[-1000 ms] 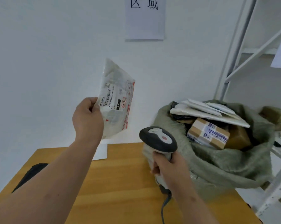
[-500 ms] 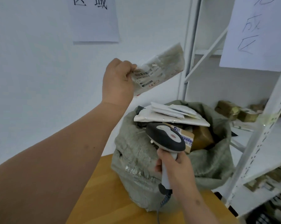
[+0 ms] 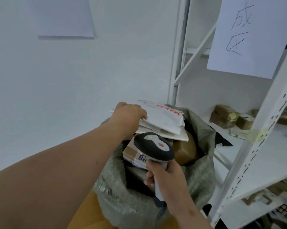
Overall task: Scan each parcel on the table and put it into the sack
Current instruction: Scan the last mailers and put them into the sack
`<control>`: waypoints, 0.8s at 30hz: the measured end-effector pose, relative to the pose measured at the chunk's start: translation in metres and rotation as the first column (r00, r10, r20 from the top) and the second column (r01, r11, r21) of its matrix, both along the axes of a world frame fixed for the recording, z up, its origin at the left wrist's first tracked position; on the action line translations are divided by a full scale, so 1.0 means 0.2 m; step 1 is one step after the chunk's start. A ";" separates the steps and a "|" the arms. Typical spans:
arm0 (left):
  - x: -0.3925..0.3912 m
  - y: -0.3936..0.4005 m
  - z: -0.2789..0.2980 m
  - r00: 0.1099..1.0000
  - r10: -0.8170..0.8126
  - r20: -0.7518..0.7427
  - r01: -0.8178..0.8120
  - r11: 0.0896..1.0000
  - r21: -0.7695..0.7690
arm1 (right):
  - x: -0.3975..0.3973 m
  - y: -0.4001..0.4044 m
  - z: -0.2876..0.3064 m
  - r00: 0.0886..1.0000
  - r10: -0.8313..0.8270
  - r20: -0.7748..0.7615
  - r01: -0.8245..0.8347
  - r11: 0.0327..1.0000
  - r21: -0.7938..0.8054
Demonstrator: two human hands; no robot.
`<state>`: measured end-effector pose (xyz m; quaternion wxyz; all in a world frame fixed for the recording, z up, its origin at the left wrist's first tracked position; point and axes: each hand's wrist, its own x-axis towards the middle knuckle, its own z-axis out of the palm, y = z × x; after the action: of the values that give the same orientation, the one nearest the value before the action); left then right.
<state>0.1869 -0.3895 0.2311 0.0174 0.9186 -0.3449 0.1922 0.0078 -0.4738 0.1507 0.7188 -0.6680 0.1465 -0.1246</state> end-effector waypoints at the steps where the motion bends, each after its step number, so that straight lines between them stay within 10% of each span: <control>1: 0.00 -0.02 -0.01 1.000 0.000 -0.010 0.000 1.000 0.023 | 0.00 -0.02 0.00 1.000 0.009 0.003 -0.009 1.000 0.010; 13: -0.04 0.20 -0.08 0.960 0.172 -0.221 -0.265 0.813 -0.518 | 0.04 -0.01 -0.03 0.990 0.133 0.037 -0.134 0.991 0.019; 24: -0.22 1.09 -0.37 0.806 0.384 -0.451 -0.588 0.611 -0.530 | 0.17 0.64 -0.14 0.929 0.370 -0.006 -0.370 0.927 -0.060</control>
<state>0.1422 -0.1707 0.1573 0.3304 0.9303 0.0158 0.1584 0.0422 -0.3465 0.1227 0.7096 -0.7045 0.0124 0.0069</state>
